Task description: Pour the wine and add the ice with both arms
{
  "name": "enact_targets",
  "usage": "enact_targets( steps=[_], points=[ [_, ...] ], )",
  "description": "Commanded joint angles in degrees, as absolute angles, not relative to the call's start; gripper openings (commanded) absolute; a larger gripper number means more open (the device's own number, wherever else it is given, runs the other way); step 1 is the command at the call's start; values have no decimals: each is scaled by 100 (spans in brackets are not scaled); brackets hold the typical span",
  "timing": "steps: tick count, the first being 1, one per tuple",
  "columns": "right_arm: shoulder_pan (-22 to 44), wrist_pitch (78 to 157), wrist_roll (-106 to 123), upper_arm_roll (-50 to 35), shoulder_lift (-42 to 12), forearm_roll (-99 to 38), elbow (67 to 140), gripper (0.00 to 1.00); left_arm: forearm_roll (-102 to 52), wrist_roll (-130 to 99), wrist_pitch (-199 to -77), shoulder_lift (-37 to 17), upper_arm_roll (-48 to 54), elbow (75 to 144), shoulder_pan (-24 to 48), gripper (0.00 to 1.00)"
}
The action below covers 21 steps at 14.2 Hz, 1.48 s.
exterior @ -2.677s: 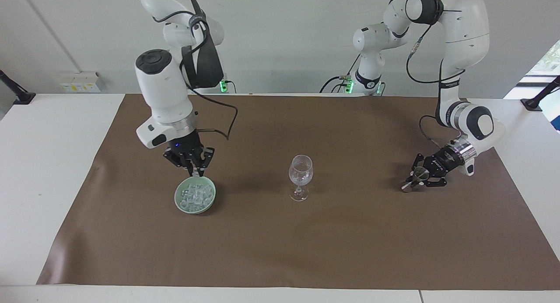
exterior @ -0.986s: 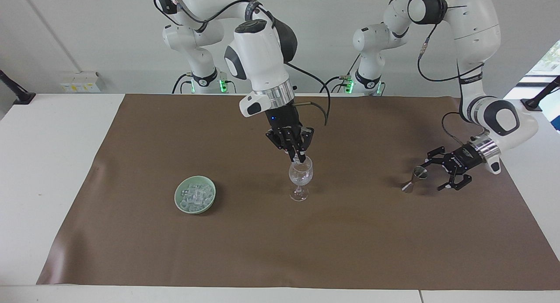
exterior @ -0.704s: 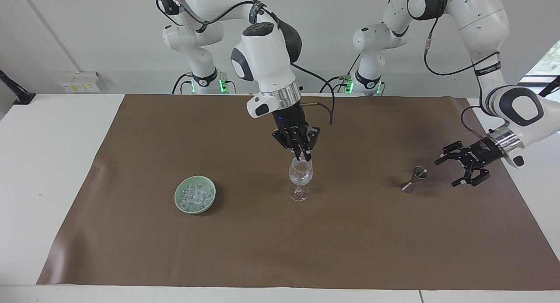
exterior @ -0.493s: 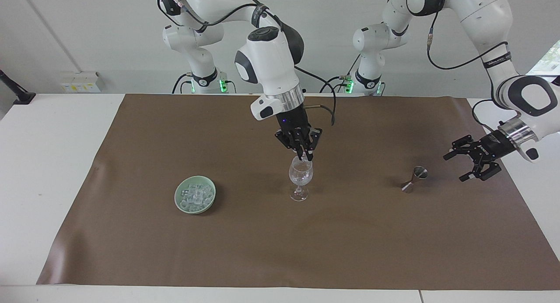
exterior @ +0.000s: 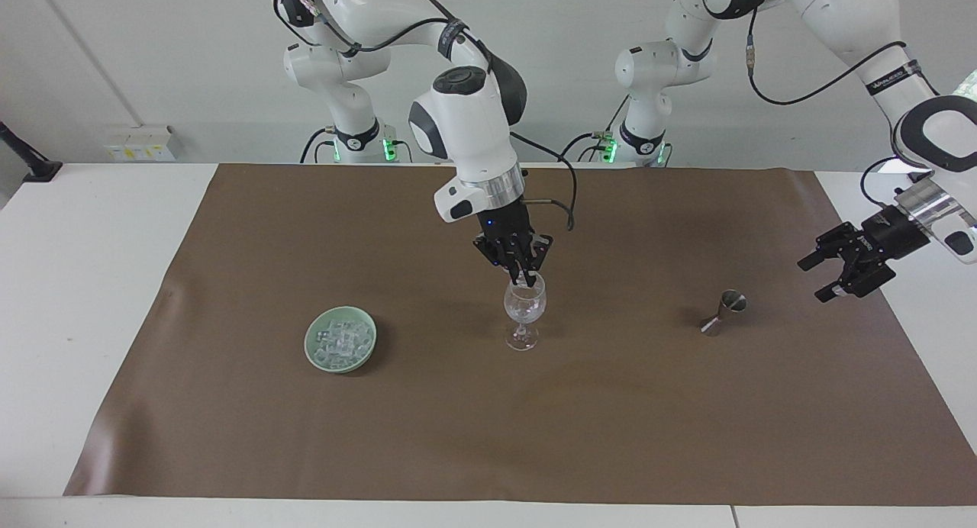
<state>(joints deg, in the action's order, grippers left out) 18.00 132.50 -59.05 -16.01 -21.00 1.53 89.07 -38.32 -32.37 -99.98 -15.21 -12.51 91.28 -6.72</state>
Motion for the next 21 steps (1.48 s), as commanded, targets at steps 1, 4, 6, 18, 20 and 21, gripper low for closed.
enact_targets(
  steps=[1, 4, 6, 18, 20, 21],
  points=[
    [1705, 13324, -5854, -1652, -1951, 158, 9088, 0, -3350, -3076, -9853, -1354, -1240, 8834, -563, 100],
    [1705, 13342, -5862, -1652, -1960, 115, 9079, 0, -2789, -2797, -9783, -1257, -1107, 8527, -370, 100],
    [1705, 13350, -5915, -1652, -1977, 88, 9044, 0, -2611, -2218, -9721, -1170, -1099, 8429, -360, 100],
    [1758, 13640, -6012, -1652, -2056, 70, 9062, 0, -1003, -142, -9405, -334, -36, 8429, -396, 100],
    [1758, 13632, -6012, -1652, -2083, 79, 9053, 0, -687, -88, -9378, -194, 253, 8437, -404, 100],
    [1758, 13623, -6012, -1652, -2083, 70, 9053, 0, -599, -70, -9291, -159, 290, 8446, -404, 100]
  ],
)
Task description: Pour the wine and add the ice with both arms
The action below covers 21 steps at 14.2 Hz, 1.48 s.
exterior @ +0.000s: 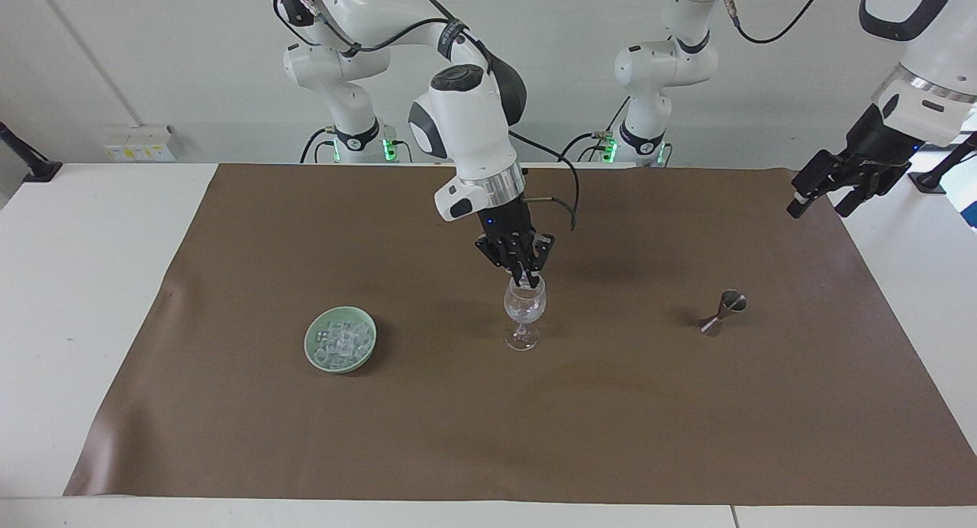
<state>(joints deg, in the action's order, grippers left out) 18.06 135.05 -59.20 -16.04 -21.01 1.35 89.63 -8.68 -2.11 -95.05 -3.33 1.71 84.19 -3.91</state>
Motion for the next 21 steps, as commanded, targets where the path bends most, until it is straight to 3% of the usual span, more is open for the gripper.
enact_targets(
  steps=[1, 5, 10, 13, 21],
  points=[
    [1767, 13597, -6012, -1652, -2083, 70, 9053, 0, -519, -1, -9125, -132, 316, 8438, -387, 100],
    [1758, 13553, -6012, -1652, -2065, 70, 9079, 0, -387, 219, -9026, 122, 536, 8779, -396, 100],
    [1758, 13527, -6082, -1652, -2074, 70, 9070, 24, -264, 519, -8992, 123, 589, 8859, -431, 100],
    [1767, 13526, -6117, -1652, -2065, 62, 9070, 32, -229, 519, -8991, 114, 580, 8868, -439, 100],
    [1767, 13308, -6188, -1652, -2074, 149, 9009, 35, -61, 879, -8745, 158, 738, 8930, -492, 100]
  ],
)
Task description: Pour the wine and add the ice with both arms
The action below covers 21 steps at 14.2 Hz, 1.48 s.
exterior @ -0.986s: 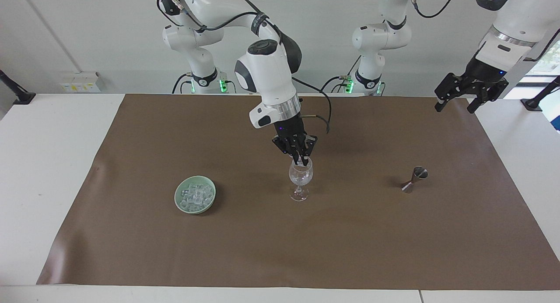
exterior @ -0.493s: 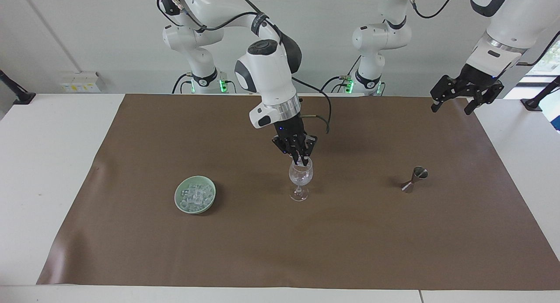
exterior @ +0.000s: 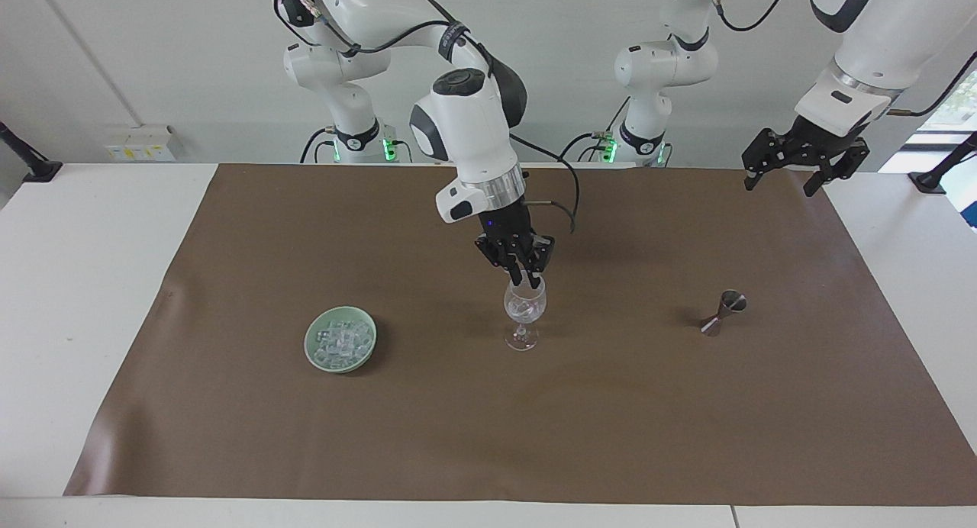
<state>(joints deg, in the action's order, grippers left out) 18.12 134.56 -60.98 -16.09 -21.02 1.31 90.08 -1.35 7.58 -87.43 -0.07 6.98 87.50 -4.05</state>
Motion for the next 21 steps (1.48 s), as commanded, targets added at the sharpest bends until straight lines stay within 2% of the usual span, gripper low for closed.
enact_targets(
  steps=[1, 2, 6, 12, 13, 14, 15, 16, 17, 21],
  points=[
    [1758, 13202, -6144, -1652, -2066, 176, 8983, 35, -79, 862, -8736, 158, 703, 8921, -518, 100],
    [1706, 12992, -6083, -1644, -2039, 184, 8904, 35, -114, 861, -8736, 150, 686, 8912, -519, 100],
    [1337, 11323, -4951, -1626, -1820, 211, 8236, 35, -228, 861, -8824, 132, 659, 8895, -536, 100],
    [108, 9776, -2167, -1626, -898, 88, 8393, 48, -290, 905, -8710, 167, 703, 8877, -527, 100],
    [-156, 9530, -1762, -1626, -749, 62, 8472, 57, -281, 914, -8649, 167, 712, 8877, -519, 100],
    [-393, 9319, -1410, -1626, -599, 9, 8560, 62, -281, 914, -8640, 210, 712, 8903, -519, 100],
    [-648, 9160, -1076, -1617, -441, -70, 8674, 72, -281, 914, -8674, 220, 712, 8929, -519, 100],
    [-894, 9036, -872, -1617, -248, -166, 8831, 94, -273, 914, -8710, 211, 712, 8938, -510, 100],
    [-1105, 8870, -705, -1617, -55, -202, 9016, 100, -220, 914, -8701, 211, 712, 8947, -510, 100],
    [-1555, 8701, -98, -1591, 483, -202, 9544, 100, 35, 914, -8780, 149, 651, 8965, -176, 100]
  ],
)
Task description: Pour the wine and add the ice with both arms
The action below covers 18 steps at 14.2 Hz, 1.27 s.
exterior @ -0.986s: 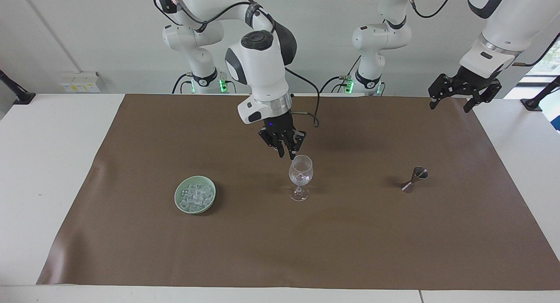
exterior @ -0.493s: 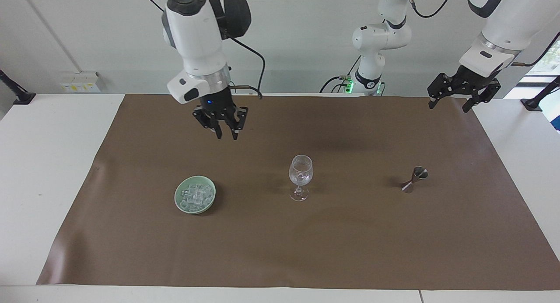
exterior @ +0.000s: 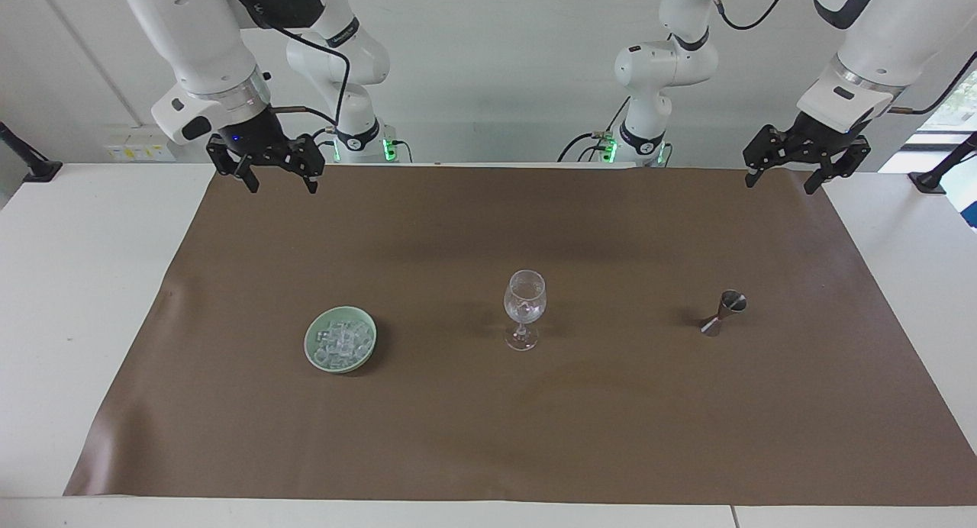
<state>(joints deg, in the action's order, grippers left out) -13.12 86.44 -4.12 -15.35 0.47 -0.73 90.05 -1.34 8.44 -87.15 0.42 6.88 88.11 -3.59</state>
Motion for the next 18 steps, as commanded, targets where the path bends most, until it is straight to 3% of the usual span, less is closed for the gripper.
enact_targets(
  steps=[1, 4, 18],
  points=[
    [-1651, 8710, 112, -1591, 492, -211, 9571, 100, 35, 914, -8780, 149, 616, 8965, -184, 100],
    [-1836, 8701, 430, -1582, 483, -202, 9563, 100, 35, 923, -8710, 149, 685, 8965, -456, 100],
    [-1873, 8657, 396, -1477, 405, -176, 9422, 100, 0, 905, -8728, 290, 659, 8868, -466, 100]
  ],
)
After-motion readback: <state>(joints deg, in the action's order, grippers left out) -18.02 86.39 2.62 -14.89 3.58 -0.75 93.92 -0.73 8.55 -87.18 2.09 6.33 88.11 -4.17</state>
